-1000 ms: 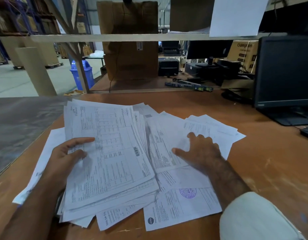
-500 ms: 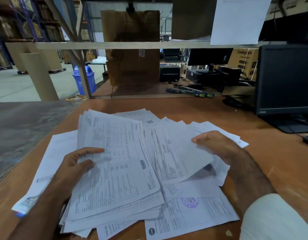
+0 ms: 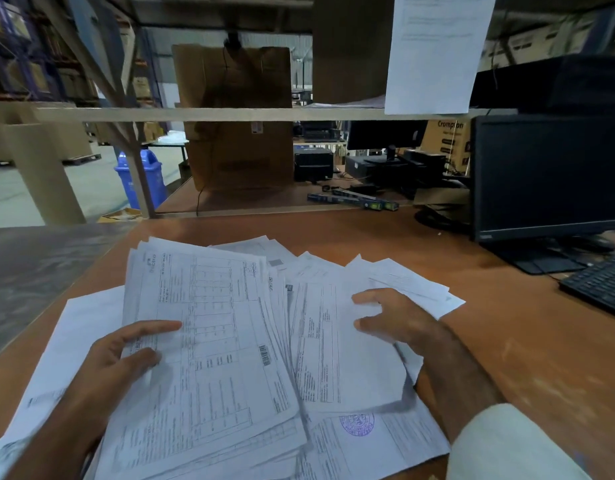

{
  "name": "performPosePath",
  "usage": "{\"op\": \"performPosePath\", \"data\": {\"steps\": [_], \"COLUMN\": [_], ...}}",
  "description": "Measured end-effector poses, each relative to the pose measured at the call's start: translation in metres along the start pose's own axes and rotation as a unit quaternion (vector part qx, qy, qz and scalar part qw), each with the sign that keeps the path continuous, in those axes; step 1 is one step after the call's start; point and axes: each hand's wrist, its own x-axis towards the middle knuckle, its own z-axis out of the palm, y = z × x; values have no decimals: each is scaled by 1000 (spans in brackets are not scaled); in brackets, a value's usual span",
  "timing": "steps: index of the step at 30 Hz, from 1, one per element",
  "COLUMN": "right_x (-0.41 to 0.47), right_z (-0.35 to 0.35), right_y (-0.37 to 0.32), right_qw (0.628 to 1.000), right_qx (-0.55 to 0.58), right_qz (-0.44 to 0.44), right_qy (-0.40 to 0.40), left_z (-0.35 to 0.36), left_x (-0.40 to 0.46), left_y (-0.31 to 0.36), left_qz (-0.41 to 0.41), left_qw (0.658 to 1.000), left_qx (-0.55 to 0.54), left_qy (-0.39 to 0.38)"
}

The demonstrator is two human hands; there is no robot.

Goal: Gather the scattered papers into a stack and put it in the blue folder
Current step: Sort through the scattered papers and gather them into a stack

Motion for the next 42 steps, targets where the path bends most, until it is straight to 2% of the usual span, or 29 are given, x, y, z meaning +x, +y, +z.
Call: {"op": "performPosePath", "data": {"steps": [2, 4, 6, 8, 10, 11, 12, 13, 14, 16, 18, 19, 22, 26, 31, 37, 40, 42], "right_x": [-4, -13, -30, -47, -60, -60, -58, -52, -45, -32, -27, -27, -32, -34, -32, -32, -24, -19], "right_z": [-7, -18, -35, -51, -59, -58, -55, -50, -44, -32, -12, -1, 25, 43, 71, 101, 94, 82], "right_y": [-8, -18, -32, -42, -46, -46, -43, -38, -33, -25, -26, -30, -46, -54, -55, -58, -51, -41], "right_qw": [997, 981, 938, 868, 827, 826, 835, 863, 903, 977, 994, 994, 991, 989, 978, 972, 978, 980], "right_qx": [42, 149, 302, 462, 533, 537, 526, 484, 405, 166, -11, -54, -77, -52, -19, -32, -38, -132], "right_qz": [-55, -106, -136, -151, -156, -150, -142, -124, -112, -102, -101, -96, -104, -131, -208, -233, -203, -149], "right_qy": [30, 66, 101, 105, 93, 81, 71, 73, 84, 86, 27, 1, -25, -46, -3, 5, -1, 3], "left_z": [4, 7, 12, 14, 16, 16, 17, 17, 17, 17, 17, 17, 19, 22, 25, 29, 27, 23], "left_x": [-2, -3, -3, -3, -2, -2, -1, -1, -1, -2, -2, -2, -3, 0, -1, -2, -1, 0], "left_y": [2, 3, 4, 2, 2, 3, 3, 3, 2, 1, 2, 4, 8, 10, 12, 2, -2, 0], "left_qz": [-7, -4, 10, 23, 32, 38, 42, 44, 42, 40, 56, 70, 99, 67, 103, 86, 74, 65], "left_qw": [1000, 1000, 1000, 999, 999, 999, 998, 998, 998, 999, 998, 997, 993, 996, 991, 988, 991, 995], "left_qx": [-4, 6, 21, 31, 37, 36, 35, 35, 36, 27, 20, 27, 68, 54, 64, 85, 74, 53], "left_qy": [2, 4, 2, 1, 2, 0, -2, -2, -1, -4, -5, -4, -10, -9, -53, -92, -82, -61]}}
